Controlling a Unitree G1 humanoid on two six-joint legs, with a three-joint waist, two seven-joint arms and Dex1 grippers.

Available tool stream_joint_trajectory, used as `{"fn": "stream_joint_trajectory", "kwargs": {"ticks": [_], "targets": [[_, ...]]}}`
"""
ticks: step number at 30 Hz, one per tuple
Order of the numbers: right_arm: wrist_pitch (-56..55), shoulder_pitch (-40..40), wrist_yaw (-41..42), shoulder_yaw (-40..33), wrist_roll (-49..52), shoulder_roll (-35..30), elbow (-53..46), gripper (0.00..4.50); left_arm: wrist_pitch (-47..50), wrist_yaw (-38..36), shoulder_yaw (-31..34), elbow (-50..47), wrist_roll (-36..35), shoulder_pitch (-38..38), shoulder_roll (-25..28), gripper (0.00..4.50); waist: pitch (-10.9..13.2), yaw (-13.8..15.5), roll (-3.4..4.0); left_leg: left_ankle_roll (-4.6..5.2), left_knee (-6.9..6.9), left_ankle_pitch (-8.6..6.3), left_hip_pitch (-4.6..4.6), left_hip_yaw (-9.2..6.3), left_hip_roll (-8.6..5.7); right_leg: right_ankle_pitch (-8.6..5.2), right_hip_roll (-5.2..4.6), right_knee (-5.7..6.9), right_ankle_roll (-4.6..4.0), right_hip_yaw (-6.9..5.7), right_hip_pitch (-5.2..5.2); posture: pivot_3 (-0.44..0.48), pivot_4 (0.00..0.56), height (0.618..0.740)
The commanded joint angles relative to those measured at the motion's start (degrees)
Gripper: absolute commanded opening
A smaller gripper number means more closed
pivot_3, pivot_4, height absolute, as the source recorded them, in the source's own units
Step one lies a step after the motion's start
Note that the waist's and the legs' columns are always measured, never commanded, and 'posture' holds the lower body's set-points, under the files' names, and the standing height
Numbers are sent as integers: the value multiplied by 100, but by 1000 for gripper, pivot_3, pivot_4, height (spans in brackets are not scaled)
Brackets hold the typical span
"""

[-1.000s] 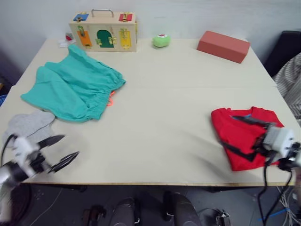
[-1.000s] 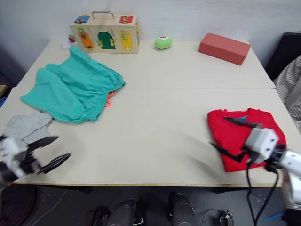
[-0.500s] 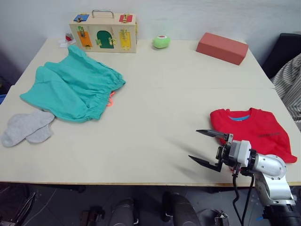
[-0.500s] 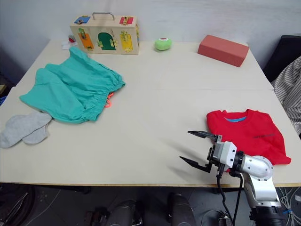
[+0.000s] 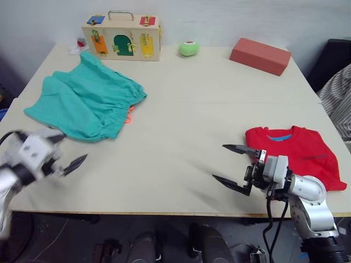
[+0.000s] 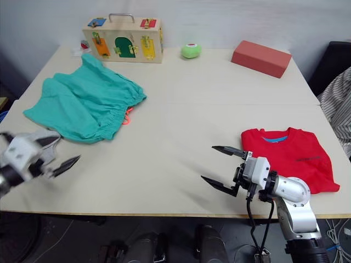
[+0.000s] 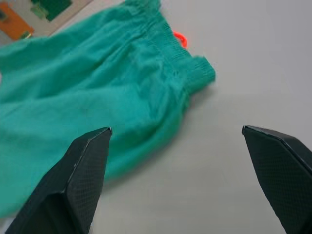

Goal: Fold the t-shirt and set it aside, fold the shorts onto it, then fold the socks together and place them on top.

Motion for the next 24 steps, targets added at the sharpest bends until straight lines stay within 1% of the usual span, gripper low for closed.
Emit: {"fn": "stream_joint_trajectory", "kwargs": {"ticks": [1,3,5,6,9,14,18,20,21,24], "targets": [[-54,141,-463,-5,-212,148,-321,4477,-178,-45,-661,1099,577,-927,-47,4500,-1,-15,1,20,-1,12,0,3,0,0,2,22,0,-6,-1,0,150,740],[-29,235,-807,-41,-363,259,-434,4477,-375,-55,-1144,1830,1014,-1598,-121,4500,-1,-43,0,29,-3,15,1,28,0,1,10,28,2,-16,-13,0,150,740],[-4,319,-1080,-99,-449,315,-533,4477,-559,-90,-1469,2404,1316,-2052,-151,4500,-1,-61,-2,33,-1,16,2,47,2,0,21,30,3,-22,-20,0,150,740],[-2,357,-1174,-125,-481,323,-575,4496,-607,-102,-1573,2633,1409,-2222,-160,4315,-1,-61,-3,34,0,17,0,56,3,1,22,32,4,-16,-26,0,150,740],[6,490,-1359,-177,-534,262,-703,4500,-561,-419,-1769,3063,1463,-2594,-169,3620,-3,-63,-5,36,4,18,2,67,1,-2,32,48,8,-9,-36,0,150,740],[7,585,-1526,-276,-543,170,-765,4500,-713,-843,-1833,3330,1446,-2802,-115,2034,-3,-65,-6,38,11,19,4,79,4,-3,33,65,8,8,-49,0,150,740],[16,557,-1599,-352,-509,116,-737,4500,-681,-1149,-1665,3423,1209,-2802,-107,884,-3,-70,-6,38,13,20,3,84,6,-4,31,74,7,15,-56,0,150,740],[10,544,-1573,-317,-529,81,-715,4500,-423,-1351,-1547,3364,992,-2812,-170,260,-3,-72,-6,39,14,21,3,88,6,-4,32,76,7,19,-59,0,150,740],[11,538,-1568,-306,-529,67,-713,4500,-294,-1441,-1483,3296,868,-2824,-218,17,-2,-71,-6,40,15,21,2,90,6,-4,33,77,7,20,-60,0,150,740],[19,520,-1565,-312,-500,30,-705,4500,9,-1622,-1399,3058,667,-2808,-294,17,-2,-64,-6,41,20,22,1,91,6,-5,40,79,8,22,-60,0,150,740]]}}
